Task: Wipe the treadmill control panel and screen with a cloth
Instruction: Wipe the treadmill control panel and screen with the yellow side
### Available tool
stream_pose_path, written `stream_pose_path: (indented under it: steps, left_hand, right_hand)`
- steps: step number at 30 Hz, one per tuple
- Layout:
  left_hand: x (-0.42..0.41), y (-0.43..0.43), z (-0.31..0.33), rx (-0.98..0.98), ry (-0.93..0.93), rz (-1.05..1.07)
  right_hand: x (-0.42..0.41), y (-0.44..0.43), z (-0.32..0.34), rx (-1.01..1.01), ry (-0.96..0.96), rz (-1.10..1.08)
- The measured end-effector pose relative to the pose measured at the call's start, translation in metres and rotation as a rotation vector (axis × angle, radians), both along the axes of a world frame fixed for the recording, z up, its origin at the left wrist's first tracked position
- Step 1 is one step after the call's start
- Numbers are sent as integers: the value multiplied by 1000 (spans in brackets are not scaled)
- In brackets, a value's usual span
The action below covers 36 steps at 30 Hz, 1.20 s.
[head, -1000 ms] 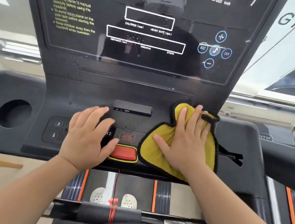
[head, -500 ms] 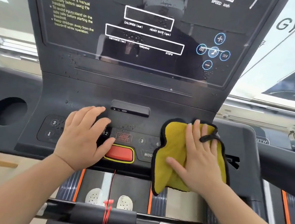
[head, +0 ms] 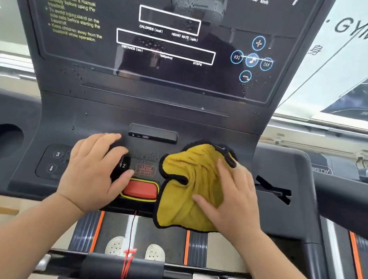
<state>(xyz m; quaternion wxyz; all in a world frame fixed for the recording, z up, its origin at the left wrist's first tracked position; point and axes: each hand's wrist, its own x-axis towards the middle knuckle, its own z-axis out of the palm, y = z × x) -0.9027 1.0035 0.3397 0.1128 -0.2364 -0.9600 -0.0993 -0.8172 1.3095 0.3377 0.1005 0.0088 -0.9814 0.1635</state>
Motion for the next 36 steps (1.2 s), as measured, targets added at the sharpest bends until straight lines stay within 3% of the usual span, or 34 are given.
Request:
stream_pose_path:
  steps: [3, 6, 10, 15, 20, 26, 30, 33, 36]
  left_hand:
    - [0, 1, 0, -7, -8, 5]
    - [0, 0, 1, -18, -23, 13]
    - [0, 0, 2, -22, -41, 24]
    - [0, 0, 1, 0, -30, 24]
    - [-1, -1, -1, 23, 13, 19]
    - [0, -1, -2, 33, 19, 36]
    - [0, 0, -2, 38, 24, 45]
    - [-1, 0, -3, 46, 42, 38]
    - [0, 0, -3, 42, 40, 41]
  right_hand:
    - [-5, -5, 6, -62, -238, -181]
    - [-18, -43, 16, 33, -173, -219]
    - [-29, -92, 15, -56, -349, -235]
    - [-35, -53, 5, 213, -336, -226]
    - [-46, -22, 8, 249, -347, -333]
    - [-58, -60, 5, 292, -274, 5]
    - [-17, -37, -1, 302, -282, 213]
    - [10, -4, -2, 315, -305, 176]
    - [-3, 23, -1, 301, -344, -16]
